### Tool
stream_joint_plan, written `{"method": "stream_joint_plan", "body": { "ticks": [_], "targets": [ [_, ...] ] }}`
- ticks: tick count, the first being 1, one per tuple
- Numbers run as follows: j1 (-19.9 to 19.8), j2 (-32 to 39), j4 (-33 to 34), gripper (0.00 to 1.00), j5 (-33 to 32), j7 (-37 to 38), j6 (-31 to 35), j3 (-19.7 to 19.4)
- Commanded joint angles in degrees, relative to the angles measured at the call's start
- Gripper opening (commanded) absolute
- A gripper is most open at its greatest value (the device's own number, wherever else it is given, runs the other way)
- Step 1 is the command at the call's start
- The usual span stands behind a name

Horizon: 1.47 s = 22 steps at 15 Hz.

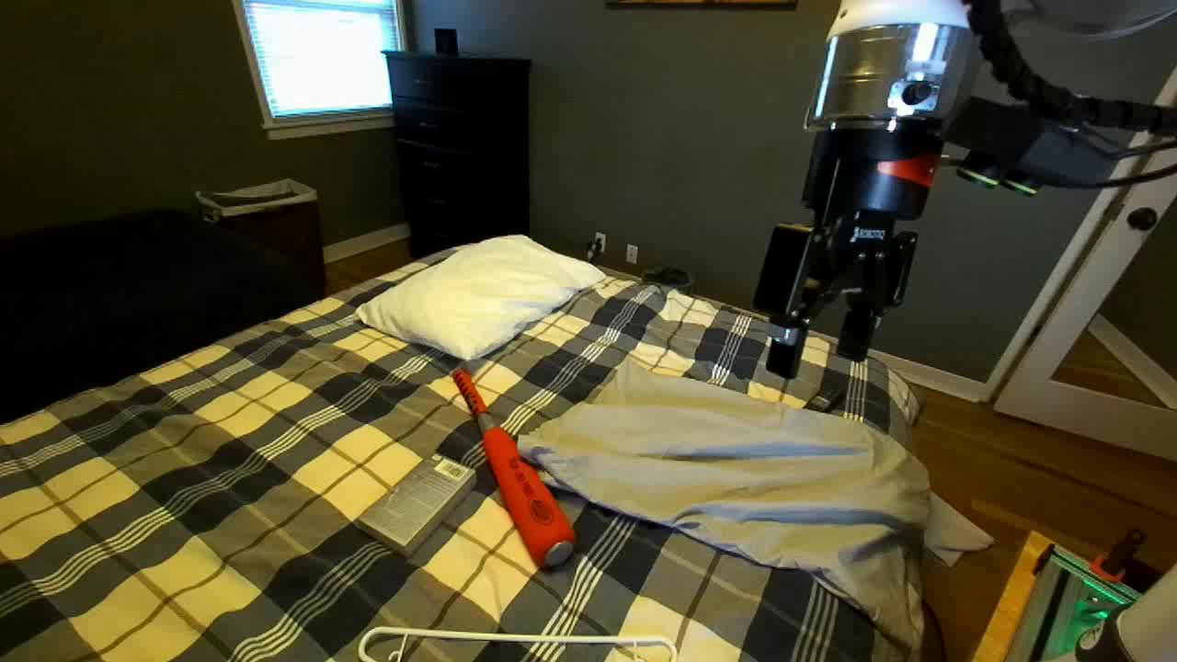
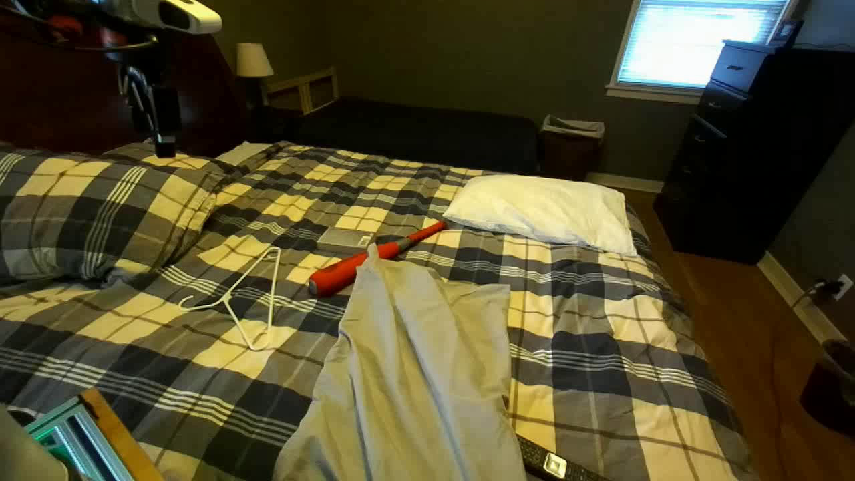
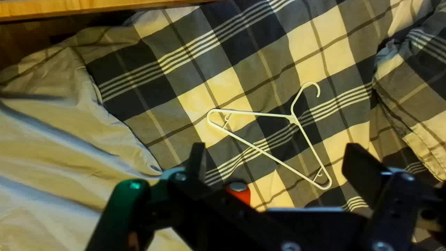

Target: Pull the pillow case cover to the right upper edge

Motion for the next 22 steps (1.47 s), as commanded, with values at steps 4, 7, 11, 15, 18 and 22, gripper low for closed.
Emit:
{"method": "stream_joint_plan", "body": {
  "ticks": [4,7,11,15,18,22],
  "targets": [
    [-0.64,-0.05,0.13,1.00,0.23,-0.25,-0.23,0.47],
    [-0.64,-0.05,0.13,1.00,0.23,-0.25,-0.23,0.47],
    [-3.44,1.13,-0.14,1.00,0.82,0.57,3.50,-1.85],
    [-10.02,4.48,0.12,1.00,0.23,-0.89,9.28,-8.85],
    [-14.36,11.51,4.62,1.00,-1.30,-3.01,13.06,-13.69],
    [-17.69,20.73,13.01,1.00,-1.18,-1.55,15.11,-17.80]
  ]
}}
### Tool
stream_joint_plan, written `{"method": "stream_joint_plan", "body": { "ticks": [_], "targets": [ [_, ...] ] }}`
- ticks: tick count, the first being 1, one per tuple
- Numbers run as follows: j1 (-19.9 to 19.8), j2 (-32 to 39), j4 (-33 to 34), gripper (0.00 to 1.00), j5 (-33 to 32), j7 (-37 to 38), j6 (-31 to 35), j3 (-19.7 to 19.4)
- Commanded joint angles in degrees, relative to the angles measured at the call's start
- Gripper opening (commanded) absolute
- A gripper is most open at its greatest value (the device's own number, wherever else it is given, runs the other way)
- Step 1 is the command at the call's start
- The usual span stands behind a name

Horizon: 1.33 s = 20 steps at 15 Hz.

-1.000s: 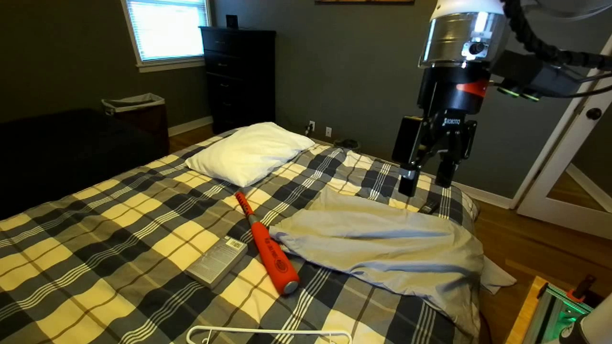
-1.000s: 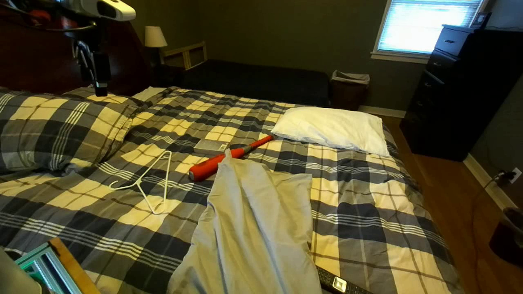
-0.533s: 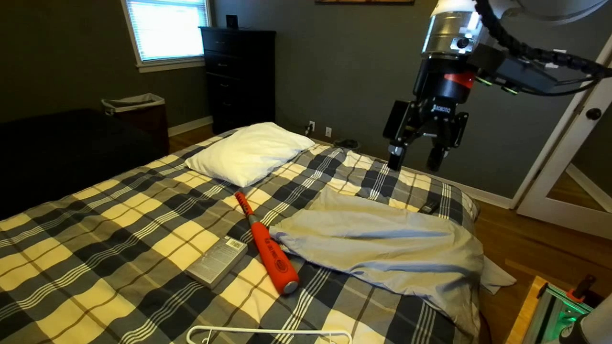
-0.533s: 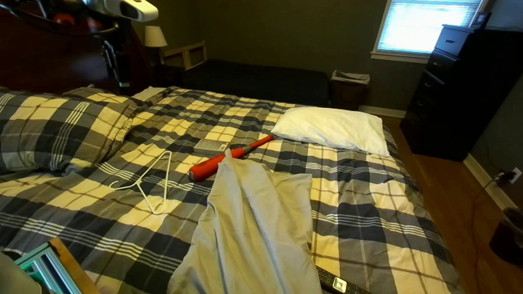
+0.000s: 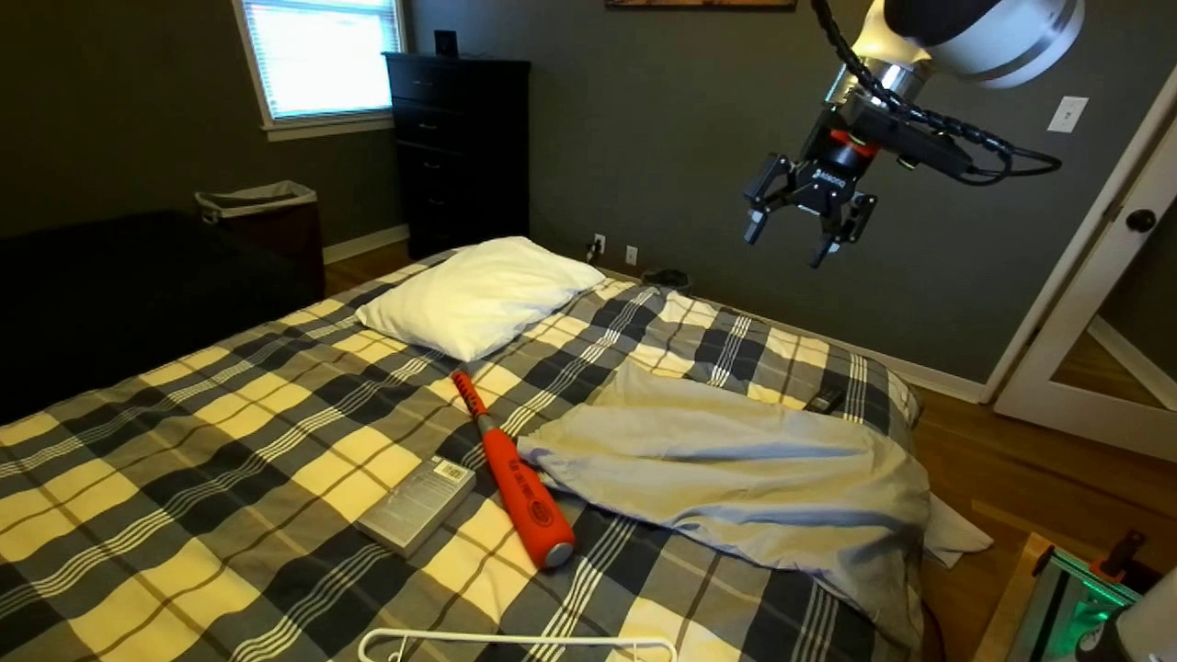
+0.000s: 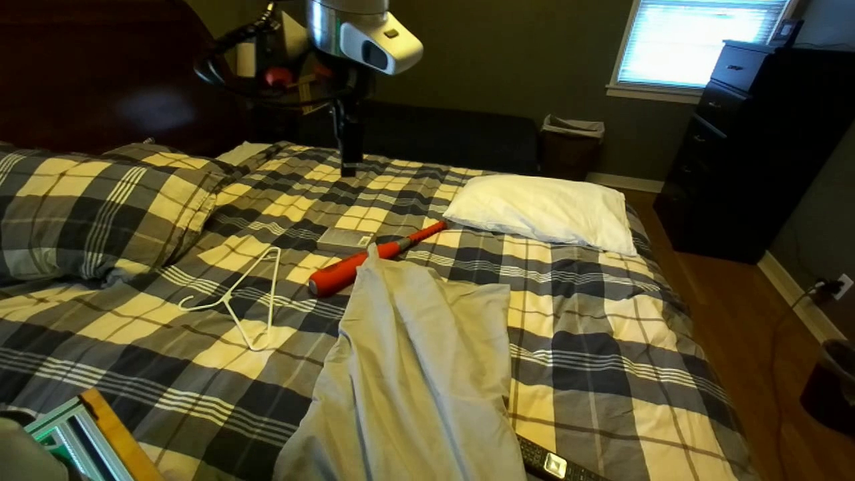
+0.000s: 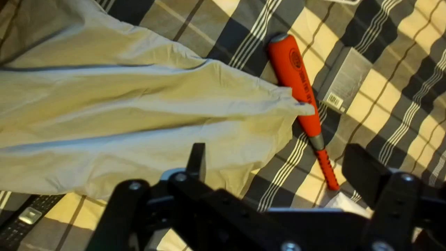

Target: Pull the pillow case cover to the right upper edge

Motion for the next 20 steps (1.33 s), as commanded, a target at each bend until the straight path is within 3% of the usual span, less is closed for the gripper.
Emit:
{"method": "stream_joint_plan", "body": {
  "ticks": [1,2,3,10,11,20],
  "targets": [
    [-1.60,9.03,9.52,1.00,0.93,2.35,-0.39,-2.56],
    [-1.35,9.95,11.44,1.00,3.56,3.20,-1.95,-3.32],
    [-1.25,6.58,6.70,1.00,1.06,0.94,0.19,-2.80],
    [-1.49,11.64,13.05,1.00,0.97,1.79,-2.55,-3.73],
    [-1.74,16.07,17.50,1.00,-1.33,-0.28,-8.52,-4.45],
    [-2.61,46.84,41.65,1.00,-20.68,2.54,-16.49,-8.53]
  ]
}}
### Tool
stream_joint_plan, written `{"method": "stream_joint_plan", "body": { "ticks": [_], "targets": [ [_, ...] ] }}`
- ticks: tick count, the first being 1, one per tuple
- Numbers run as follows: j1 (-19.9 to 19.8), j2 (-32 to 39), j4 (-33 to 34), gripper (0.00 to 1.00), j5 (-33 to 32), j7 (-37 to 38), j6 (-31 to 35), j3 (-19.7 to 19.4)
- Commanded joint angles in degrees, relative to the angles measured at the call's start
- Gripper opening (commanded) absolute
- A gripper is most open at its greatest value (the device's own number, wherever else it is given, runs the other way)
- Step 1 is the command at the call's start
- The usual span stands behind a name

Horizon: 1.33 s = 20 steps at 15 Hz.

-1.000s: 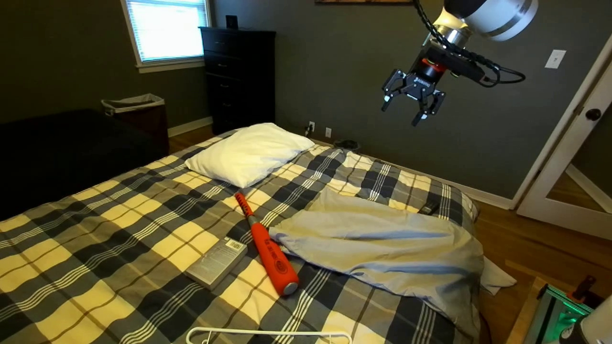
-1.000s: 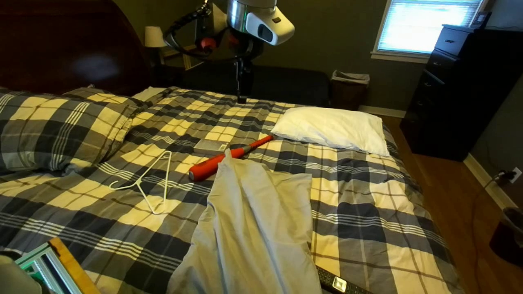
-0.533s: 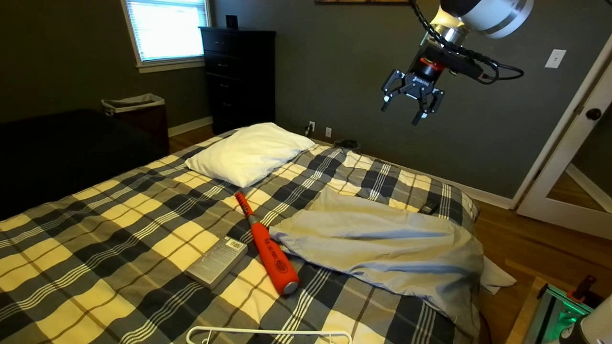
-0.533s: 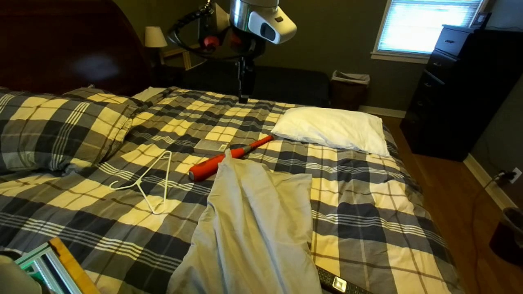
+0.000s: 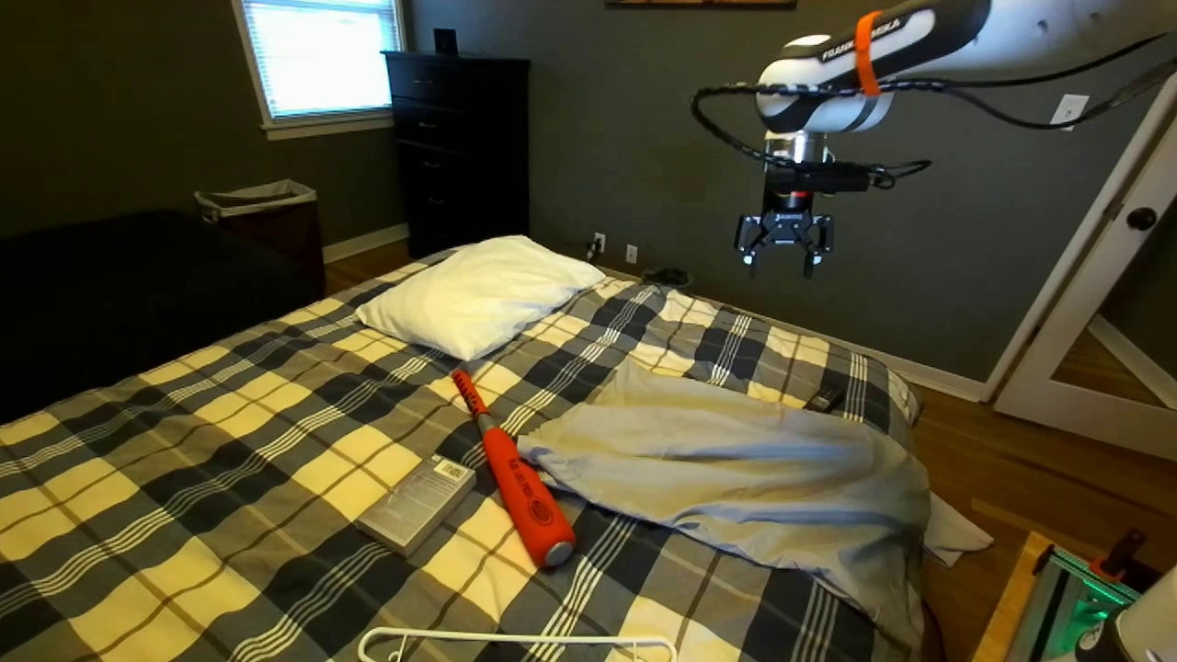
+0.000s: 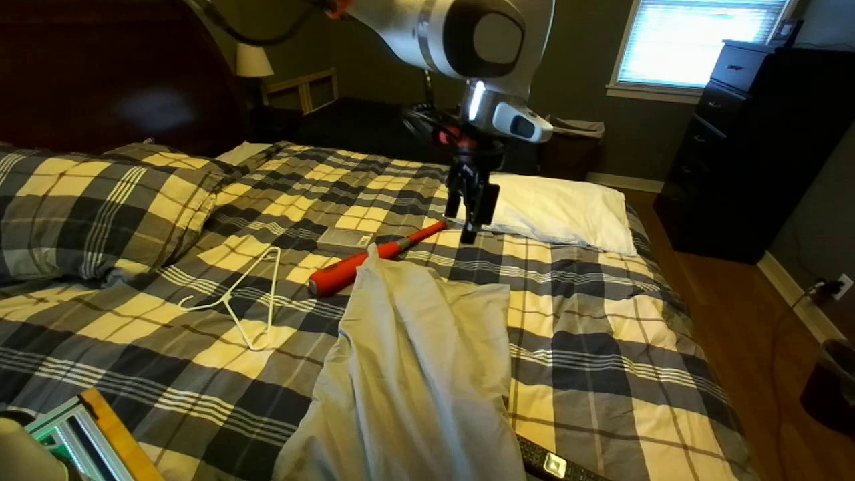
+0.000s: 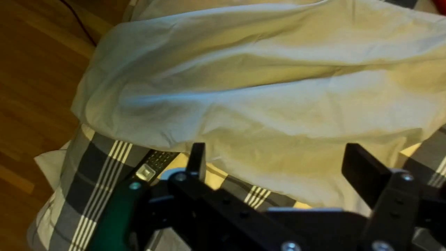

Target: Pull the pillow case cover to the right upper edge

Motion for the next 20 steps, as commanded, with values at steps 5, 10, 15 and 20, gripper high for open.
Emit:
{"method": "stream_joint_plan", "body": {
  "ticks": [5,10,15,20],
  "targets": [
    [0.25,16.97,14.39,1.00,-8.41,2.38,-3.38,-3.02],
    [0.33,20.98,19.33,1.00,-9.16,3.14,-5.17,-3.54],
    [0.64,20.76,18.96,1.00,-9.64,3.74,-4.23,-3.75],
    [-0.70,27.21,25.66,1.00,-12.31,-11.54,0.19,-1.43]
  ]
}}
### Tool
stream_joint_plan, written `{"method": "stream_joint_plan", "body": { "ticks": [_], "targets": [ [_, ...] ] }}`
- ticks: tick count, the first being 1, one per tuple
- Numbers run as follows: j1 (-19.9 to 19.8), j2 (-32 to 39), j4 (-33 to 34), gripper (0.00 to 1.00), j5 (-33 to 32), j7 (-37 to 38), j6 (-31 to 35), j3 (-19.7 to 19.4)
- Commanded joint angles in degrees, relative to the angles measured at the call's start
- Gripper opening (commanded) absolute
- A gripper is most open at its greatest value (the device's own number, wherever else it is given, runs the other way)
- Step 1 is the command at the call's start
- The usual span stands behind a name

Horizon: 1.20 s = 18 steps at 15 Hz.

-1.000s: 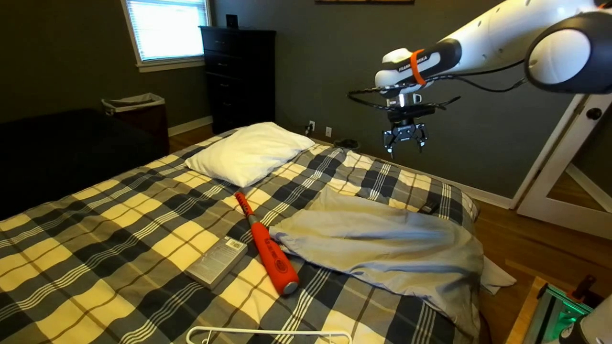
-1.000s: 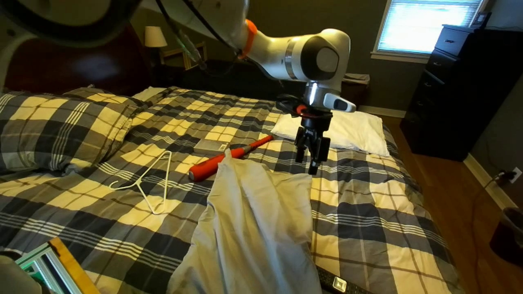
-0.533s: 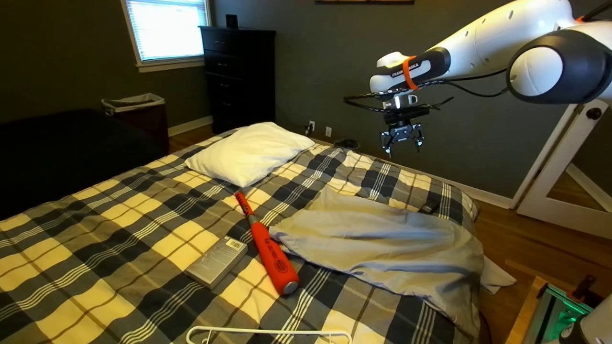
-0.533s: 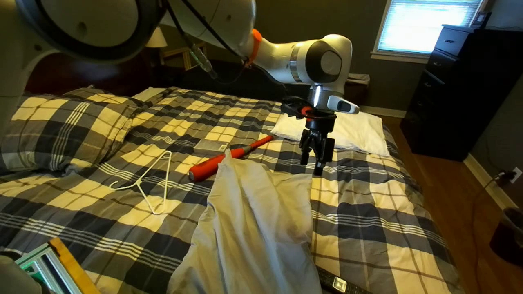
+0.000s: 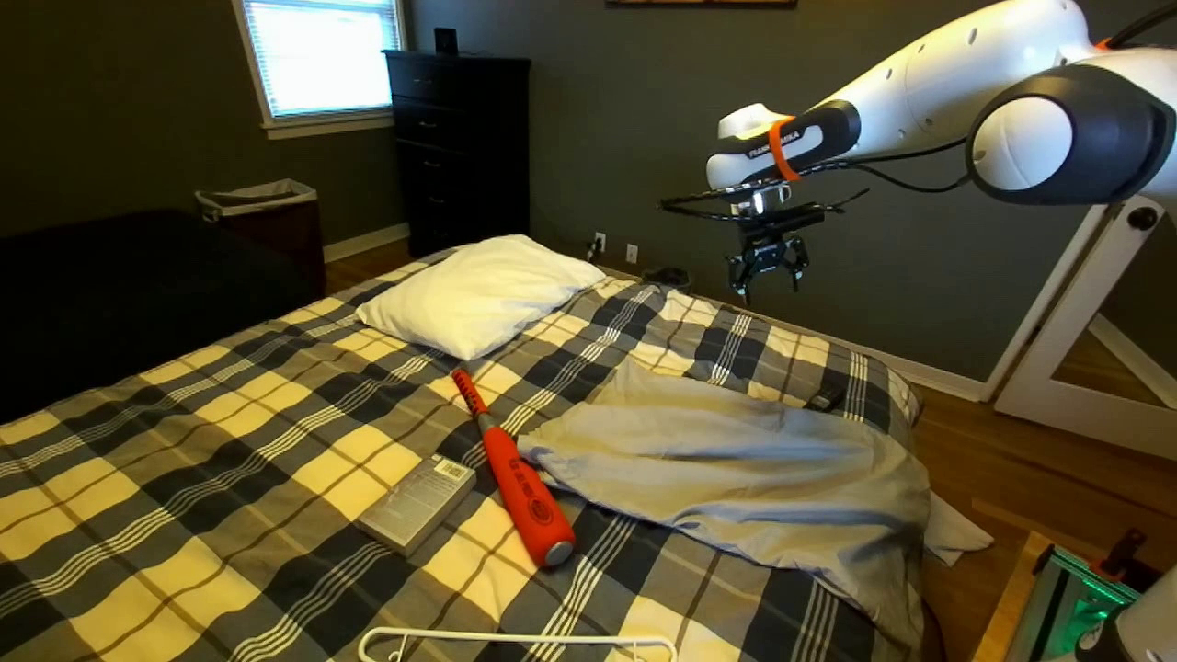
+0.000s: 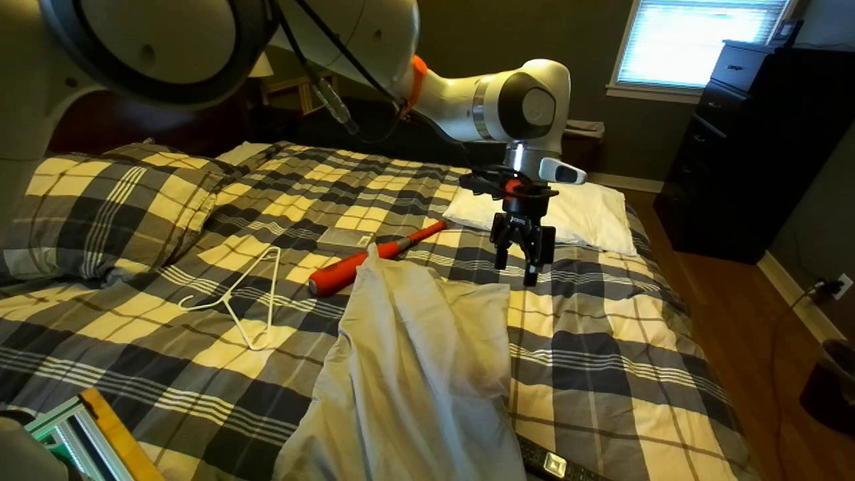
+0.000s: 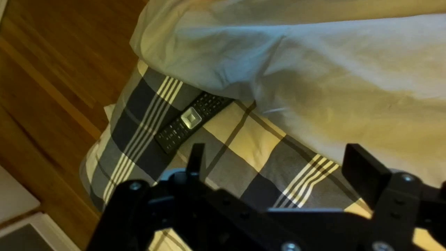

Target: Pull the pillow case cover to the right upper edge

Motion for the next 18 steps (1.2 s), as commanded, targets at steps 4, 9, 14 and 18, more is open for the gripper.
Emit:
{"method": "stream_joint_plan", "body": {
  "ticks": [4,9,14,18],
  "targets": [
    [-2.23,13.75,17.02,1.00,-0.71,-18.65,2.16,3.28],
    [-3.97,23.61,30.99,1.00,-0.82,-33.68,1.98,5.41],
    [-3.59,22.97,29.77,1.00,-0.07,-35.14,2.68,5.41],
    [-4.89,24.19,29.43,1.00,-0.64,-42.31,14.75,6.73]
  ]
}}
